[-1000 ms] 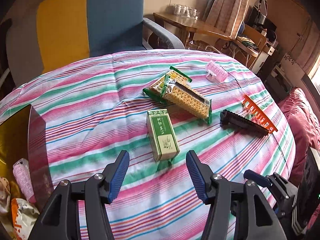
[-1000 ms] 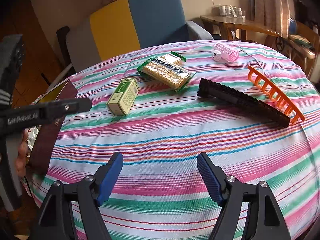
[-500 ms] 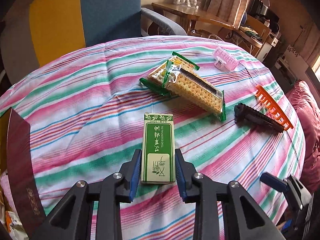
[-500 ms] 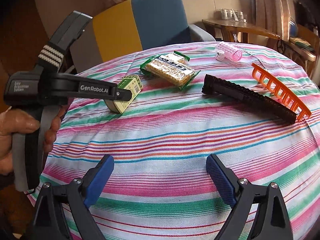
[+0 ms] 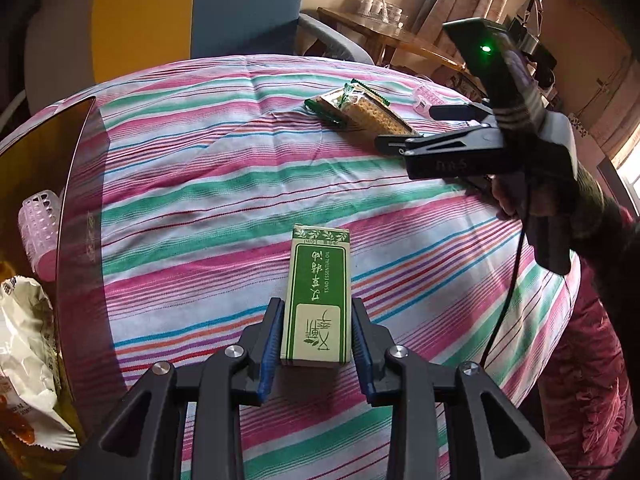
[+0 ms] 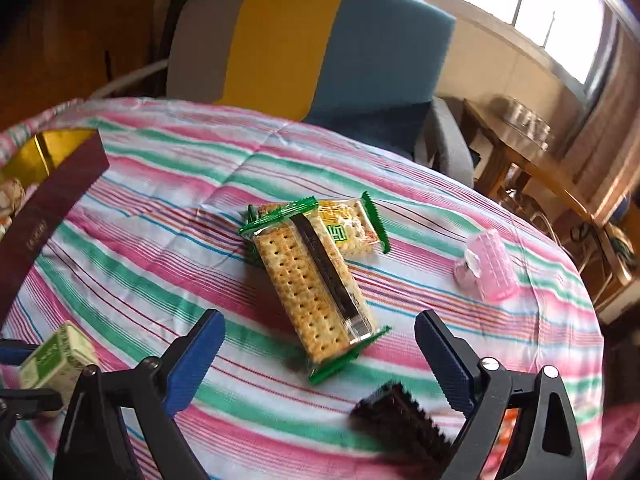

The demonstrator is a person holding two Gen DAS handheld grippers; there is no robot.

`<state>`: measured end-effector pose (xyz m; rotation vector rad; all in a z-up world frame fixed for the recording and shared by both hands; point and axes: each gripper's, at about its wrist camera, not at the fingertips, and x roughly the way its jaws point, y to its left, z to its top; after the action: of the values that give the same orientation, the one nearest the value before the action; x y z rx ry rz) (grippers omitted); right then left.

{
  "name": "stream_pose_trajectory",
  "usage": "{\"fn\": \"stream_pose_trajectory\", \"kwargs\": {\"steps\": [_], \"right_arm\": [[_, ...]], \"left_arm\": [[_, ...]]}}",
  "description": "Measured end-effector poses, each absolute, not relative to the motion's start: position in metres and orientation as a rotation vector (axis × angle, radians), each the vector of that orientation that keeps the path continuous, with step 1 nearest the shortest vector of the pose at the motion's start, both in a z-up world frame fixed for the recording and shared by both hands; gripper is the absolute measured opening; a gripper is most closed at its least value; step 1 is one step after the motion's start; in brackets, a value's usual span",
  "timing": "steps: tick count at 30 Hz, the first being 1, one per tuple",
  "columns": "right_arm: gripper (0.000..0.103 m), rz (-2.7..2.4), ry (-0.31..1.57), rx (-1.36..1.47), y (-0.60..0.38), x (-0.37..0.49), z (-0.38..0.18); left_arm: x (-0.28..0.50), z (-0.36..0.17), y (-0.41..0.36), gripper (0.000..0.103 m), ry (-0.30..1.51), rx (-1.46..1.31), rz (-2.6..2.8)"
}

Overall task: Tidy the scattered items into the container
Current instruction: 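Grasp the large cracker pack with the right tool while the left tool holds the tea box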

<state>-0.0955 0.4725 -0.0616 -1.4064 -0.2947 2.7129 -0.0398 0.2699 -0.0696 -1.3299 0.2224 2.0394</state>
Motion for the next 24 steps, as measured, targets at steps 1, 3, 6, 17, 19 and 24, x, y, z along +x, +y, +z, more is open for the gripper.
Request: {"fn": "stream_pose_trajectory", "kwargs": {"steps": [1,3,6,17,19,24], "right_arm": [[0.098,2.688,-0.332,-1.446,0.475,-0.104,-0.066],[0.098,2.664,-0.27,-1.495,0.485,-0.114,-0.072],[0.071,2.642,-0.127,-1.558,0.502,-0.123,-0.08],[0.051,2.669,0.053,-1.475,0.467,-0.061,-0.063],[0.051,2.662,0.1,-1.46,0.459,-0.041,-0.061],[0.051,2.63,0.21,-1.446,0.443,0.009,-0.062]], "left_arm": [[-0.039,-0.072,0.268,0.034,0.226,-1.336,2.033],[-0.039,-0.075,0.268,0.034,0.233,-1.326,2.036],[-0.035,-0.076,0.27,0.034,0.274,-1.305,2.044],[-0.032,-0.077,0.267,0.035,0.269,-1.276,2.057],[-0.031,-0.076,0.267,0.038,0.272,-1.27,2.053],[-0.027,-0.075,0.264,0.04,0.287,-1.263,2.045]]}}
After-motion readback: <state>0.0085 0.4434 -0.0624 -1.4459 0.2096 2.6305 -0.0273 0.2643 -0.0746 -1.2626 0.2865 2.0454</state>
